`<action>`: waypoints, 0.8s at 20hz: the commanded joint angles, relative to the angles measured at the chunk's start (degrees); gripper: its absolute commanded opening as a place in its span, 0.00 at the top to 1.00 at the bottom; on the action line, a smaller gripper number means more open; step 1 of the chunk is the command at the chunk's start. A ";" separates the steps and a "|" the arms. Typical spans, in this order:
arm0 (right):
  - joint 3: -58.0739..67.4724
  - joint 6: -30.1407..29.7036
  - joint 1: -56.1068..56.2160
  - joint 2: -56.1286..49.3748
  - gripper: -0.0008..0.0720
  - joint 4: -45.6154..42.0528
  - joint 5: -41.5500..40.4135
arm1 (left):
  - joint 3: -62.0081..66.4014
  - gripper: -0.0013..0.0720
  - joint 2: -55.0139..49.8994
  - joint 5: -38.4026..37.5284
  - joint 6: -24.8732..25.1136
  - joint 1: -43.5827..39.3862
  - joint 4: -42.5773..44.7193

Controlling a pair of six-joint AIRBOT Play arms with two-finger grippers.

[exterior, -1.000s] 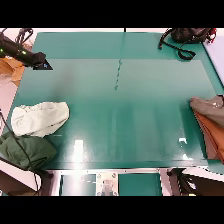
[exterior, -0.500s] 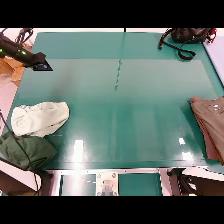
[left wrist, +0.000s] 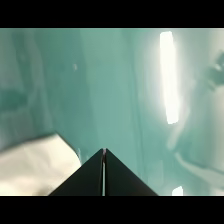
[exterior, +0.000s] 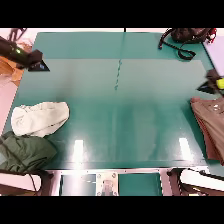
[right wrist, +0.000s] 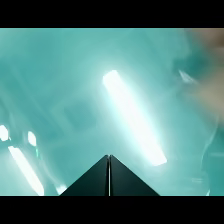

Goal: Fold the shirts.

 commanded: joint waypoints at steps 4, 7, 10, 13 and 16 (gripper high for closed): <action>-20.85 -5.92 22.40 9.86 0.97 1.27 -10.49 | -35.26 0.94 22.47 8.72 -4.31 -7.34 6.27; -26.56 -6.78 27.65 12.44 0.97 1.27 -14.86 | -47.19 0.94 32.24 11.65 -7.21 -9.79 10.08; -26.91 -7.34 30.67 12.48 0.97 1.44 -13.97 | -50.05 0.94 36.41 12.09 -7.69 -9.77 13.86; -26.93 -7.34 31.39 12.48 0.97 1.42 -13.81 | -50.07 0.94 36.54 11.96 -7.67 -9.79 14.40; -26.93 -7.34 31.36 12.48 0.97 1.42 -13.81 | -50.05 0.94 36.54 12.04 -7.65 -9.77 14.40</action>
